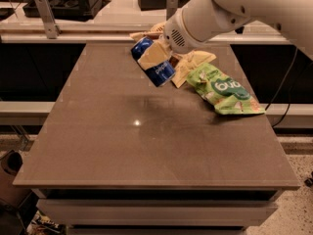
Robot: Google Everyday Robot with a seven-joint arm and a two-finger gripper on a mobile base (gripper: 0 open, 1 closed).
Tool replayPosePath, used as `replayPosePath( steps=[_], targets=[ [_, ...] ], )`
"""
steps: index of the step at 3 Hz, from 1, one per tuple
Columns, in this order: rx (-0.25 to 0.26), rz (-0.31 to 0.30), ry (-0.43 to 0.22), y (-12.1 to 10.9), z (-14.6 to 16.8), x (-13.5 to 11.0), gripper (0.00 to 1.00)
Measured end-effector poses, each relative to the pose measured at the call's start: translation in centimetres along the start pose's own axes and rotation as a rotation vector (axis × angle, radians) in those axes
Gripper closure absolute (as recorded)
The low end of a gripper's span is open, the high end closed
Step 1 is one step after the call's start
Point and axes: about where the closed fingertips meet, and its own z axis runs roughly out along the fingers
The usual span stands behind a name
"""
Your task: Place pepsi can upright
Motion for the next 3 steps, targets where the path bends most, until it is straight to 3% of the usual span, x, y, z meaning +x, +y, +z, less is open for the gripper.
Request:
replayPosePath(
  steps=[3],
  targets=[
    [-0.029, 0.009, -0.250, 2.3, -0.6, -0.9, 1.00]
  ],
)
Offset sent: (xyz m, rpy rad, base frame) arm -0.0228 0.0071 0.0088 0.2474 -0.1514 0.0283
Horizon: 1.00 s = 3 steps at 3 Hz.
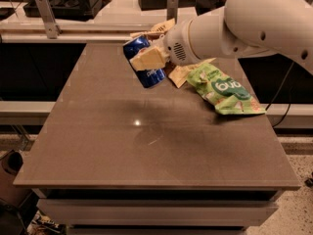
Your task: Place pepsi can upright
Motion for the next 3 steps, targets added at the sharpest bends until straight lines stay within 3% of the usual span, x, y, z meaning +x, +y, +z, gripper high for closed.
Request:
replayPosePath(
  steps=[3],
  targets=[
    [-0.077, 0.028, -0.129, 1.5, 3.1, -0.5, 1.00]
  ],
)
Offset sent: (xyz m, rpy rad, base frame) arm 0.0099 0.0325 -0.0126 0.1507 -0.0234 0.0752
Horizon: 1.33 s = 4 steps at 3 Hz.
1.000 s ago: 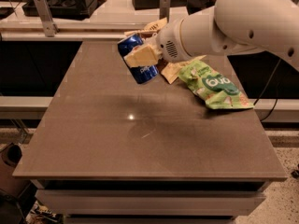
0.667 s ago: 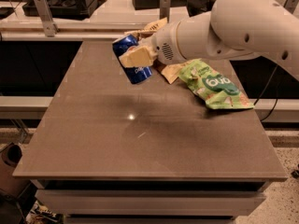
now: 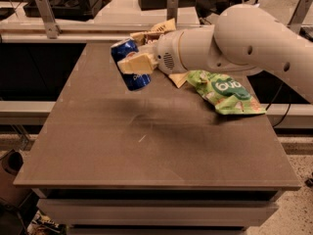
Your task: Place pepsi can upright
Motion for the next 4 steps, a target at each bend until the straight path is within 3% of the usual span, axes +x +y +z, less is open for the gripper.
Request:
replayPosePath(
  steps=[3, 4],
  targets=[
    [-0.011, 0.079, -0.200, -0.7, 3.2, 2.0, 1.00],
    [-0.019, 0.092, -0.230, -0.9, 4.2, 2.9, 1.00]
  ],
)
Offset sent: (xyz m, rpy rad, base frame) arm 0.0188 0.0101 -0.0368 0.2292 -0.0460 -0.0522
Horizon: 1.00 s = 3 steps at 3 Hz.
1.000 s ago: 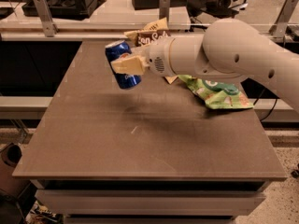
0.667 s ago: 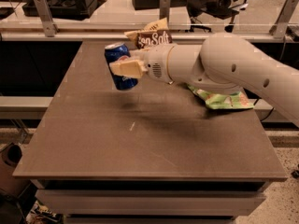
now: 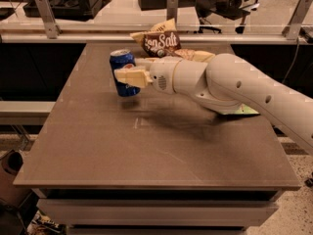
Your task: Place pepsi can upright
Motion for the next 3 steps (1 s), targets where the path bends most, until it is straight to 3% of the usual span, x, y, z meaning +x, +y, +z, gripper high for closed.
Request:
replayPosePath(
  steps=[3],
  targets=[
    [0.047, 0.024, -0.034, 0.8, 0.4, 2.7, 1.00]
  ],
)
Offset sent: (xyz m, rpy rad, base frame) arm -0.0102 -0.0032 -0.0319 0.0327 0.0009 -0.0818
